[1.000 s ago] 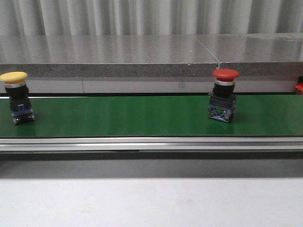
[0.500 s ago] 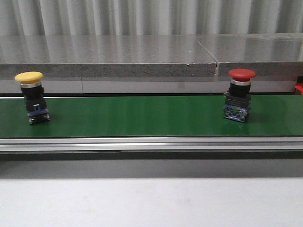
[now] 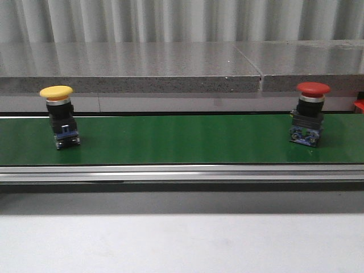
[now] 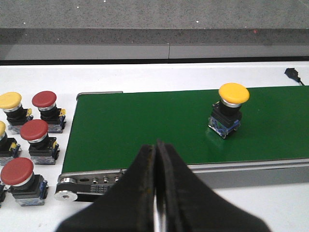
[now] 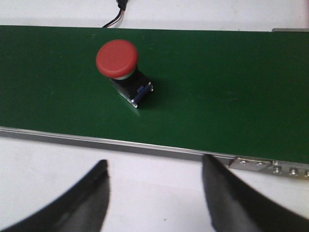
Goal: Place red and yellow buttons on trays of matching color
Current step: 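Reach the right gripper to the red button at the belt's end and grasp, then carry the red button into the red tray and open the right gripper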
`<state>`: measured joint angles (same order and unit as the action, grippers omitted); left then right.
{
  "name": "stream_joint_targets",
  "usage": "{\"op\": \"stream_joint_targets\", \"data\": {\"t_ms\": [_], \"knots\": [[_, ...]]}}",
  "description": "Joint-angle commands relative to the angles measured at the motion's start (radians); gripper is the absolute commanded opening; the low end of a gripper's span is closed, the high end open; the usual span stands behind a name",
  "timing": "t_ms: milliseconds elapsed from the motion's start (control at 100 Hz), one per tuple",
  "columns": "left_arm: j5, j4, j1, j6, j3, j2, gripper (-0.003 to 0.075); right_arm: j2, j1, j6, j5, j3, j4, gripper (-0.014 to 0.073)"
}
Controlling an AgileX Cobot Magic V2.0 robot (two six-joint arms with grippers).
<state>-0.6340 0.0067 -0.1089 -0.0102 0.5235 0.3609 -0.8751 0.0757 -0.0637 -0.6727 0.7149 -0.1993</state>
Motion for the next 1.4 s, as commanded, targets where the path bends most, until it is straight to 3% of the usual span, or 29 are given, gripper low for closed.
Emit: {"op": "stream_joint_targets", "data": {"t_ms": [0,190,640,990,1080,1250,1320,1390], "knots": [[0.071,-0.007,-0.006,-0.005,0.026,0.006,-0.0021,0.001,0.0,-0.001,0.059,0.037,-0.014,0.0606],[0.071,-0.007,-0.006,-0.005,0.026,0.006,-0.0021,-0.038,0.0,-0.016,0.083,0.052,-0.016,0.0578],[0.071,-0.007,-0.006,-0.005,0.026,0.006,-0.0021,-0.365,0.057,-0.067,0.115,0.218,-0.015,0.0578],[0.071,-0.007,-0.006,-0.005,0.026,0.006,-0.0021,-0.575,0.033,-0.043,0.151,0.319,0.086,0.057],[0.071,-0.007,-0.006,-0.005,0.026,0.006,-0.0021,-0.599,0.019,-0.039,0.124,0.341,0.086,0.0471],[0.071,-0.007,-0.006,-0.005,0.026,0.006,-0.0021,-0.602,-0.004,-0.035,0.017,0.401,0.086,0.0081],[0.071,-0.007,-0.006,-0.005,0.026,0.006,-0.0021,-0.602,-0.021,-0.035,-0.024,0.444,0.086,0.0013],[0.071,-0.007,-0.006,-0.005,0.026,0.006,-0.0021,-0.602,-0.048,-0.035,-0.041,0.492,0.086,0.0013]]}}
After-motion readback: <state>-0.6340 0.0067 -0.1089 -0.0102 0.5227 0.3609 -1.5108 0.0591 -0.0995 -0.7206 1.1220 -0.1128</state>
